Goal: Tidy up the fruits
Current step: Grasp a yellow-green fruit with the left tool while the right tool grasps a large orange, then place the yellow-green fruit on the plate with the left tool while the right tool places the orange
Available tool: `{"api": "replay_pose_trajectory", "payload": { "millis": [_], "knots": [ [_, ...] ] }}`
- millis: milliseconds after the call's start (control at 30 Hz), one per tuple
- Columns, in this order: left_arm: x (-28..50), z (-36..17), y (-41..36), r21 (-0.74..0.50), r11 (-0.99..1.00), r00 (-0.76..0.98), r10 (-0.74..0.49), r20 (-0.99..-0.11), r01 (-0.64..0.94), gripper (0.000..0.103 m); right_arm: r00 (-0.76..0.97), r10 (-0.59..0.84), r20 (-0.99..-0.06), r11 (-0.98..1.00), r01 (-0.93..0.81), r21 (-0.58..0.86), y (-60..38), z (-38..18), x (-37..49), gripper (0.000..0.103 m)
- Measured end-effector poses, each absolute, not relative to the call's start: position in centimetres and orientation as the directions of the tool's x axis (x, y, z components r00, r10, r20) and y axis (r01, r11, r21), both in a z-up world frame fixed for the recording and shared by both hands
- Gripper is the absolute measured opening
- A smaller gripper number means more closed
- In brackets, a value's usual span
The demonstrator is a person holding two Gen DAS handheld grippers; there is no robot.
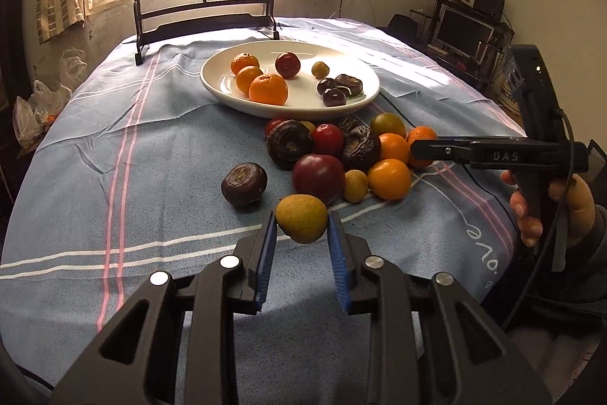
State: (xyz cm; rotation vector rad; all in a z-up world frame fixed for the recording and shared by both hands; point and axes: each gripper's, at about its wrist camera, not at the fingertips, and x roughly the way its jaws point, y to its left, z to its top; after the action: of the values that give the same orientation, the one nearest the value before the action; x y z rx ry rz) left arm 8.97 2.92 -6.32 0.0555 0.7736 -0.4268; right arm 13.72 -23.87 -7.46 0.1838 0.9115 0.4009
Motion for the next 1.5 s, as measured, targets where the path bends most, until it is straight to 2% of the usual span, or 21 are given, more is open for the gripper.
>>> {"api": "replay_pose_trajectory", "payload": {
  "millis": [33, 67, 133, 500, 733, 867, 1067, 1167, 1200, 1233, 1267, 1300, 1500],
  "knots": [
    [9.0, -6.3, 2.9, -0.112, 0.914, 0.634, -0.355, -0.687, 0.391, 0.026, 0.547, 0.422, -0.723, 0.906, -0.259, 0.334, -24.1, -7.6, 13.7, 0.043],
    [9.0, -6.3, 2.9, -0.112, 0.914, 0.636, -0.354, -0.686, 0.389, 0.026, 0.541, 0.443, -0.715, 0.896, -0.265, 0.356, -24.4, -7.6, 13.6, 0.041],
    [8.9, -6.3, 2.8, -0.114, 0.914, 0.638, -0.358, -0.682, 0.39, 0.026, 0.536, 0.485, -0.691, 0.874, -0.274, 0.402, -24.9, -7.6, 13.3, 0.041],
    [9.5, -4.4, 2.3, -0.13, 0.91, 0.661, -0.379, -0.648, 0.394, 0.026, 0.587, 0.517, -0.623, 0.851, -0.277, 0.445, -27.3, -4.9, 11.8, 0.041],
    [14.4, -2.0, 0.4, -0.184, 0.879, 0.641, -0.45, -0.622, 0.44, 0.026, 0.64, 0.533, -0.553, 0.837, -0.304, 0.454, -27.8, -0.4, 15.7, 0.041],
    [19.5, -2.0, -1.9, -0.199, 0.874, 0.615, -0.458, -0.642, 0.443, 0.026, 0.63, 0.521, -0.576, 0.841, -0.265, 0.471, -27.1, -0.3, 20.8, 0.041],
    [26.1, -4.7, -5.3, -0.18, 0.895, 0.569, -0.404, -0.716, 0.409, 0.027, 0.615, 0.459, -0.641, 0.874, -0.182, 0.451, -25.7, -3.2, 27.4, 0.041],
    [27.7, -5.2, -5.3, -0.204, 0.902, 0.566, -0.402, -0.719, 0.381, 0.027, 0.609, 0.459, -0.647, 0.872, -0.172, 0.458, -25.2, -4.0, 29.1, 0.046],
    [27.9, -5.0, -4.9, -0.22, 0.904, 0.573, -0.406, -0.712, 0.367, 0.035, 0.617, 0.47, -0.632, 0.865, -0.179, 0.468, -25.3, -3.7, 29.2, 0.06],
    [27.7, -4.6, -4.4, -0.234, 0.905, 0.583, -0.409, -0.702, 0.354, 0.043, 0.634, 0.474, -0.611, 0.86, -0.187, 0.474, -25.4, -3.2, 28.9, 0.068],
    [27.4, -4.0, -3.9, -0.239, 0.91, 0.604, -0.404, -0.687, 0.338, 0.058, 0.653, 0.476, -0.589, 0.859, -0.201, 0.472, -25.5, -2.5, 28.4, 0.069],
    [26.9, -3.5, -3.3, -0.236, 0.915, 0.628, -0.398, -0.669, 0.328, 0.067, 0.662, 0.473, -0.581, 0.863, -0.216, 0.456, -25.5, -1.9, 28.0, 0.069],
    [22.3, -1.8, 0.0, -0.213, 0.921, 0.651, -0.381, -0.656, 0.326, 0.068, 0.666, 0.478, -0.573, 0.867, -0.256, 0.427, -25.3, -0.2, 22.9, 0.069]
  ]
}}
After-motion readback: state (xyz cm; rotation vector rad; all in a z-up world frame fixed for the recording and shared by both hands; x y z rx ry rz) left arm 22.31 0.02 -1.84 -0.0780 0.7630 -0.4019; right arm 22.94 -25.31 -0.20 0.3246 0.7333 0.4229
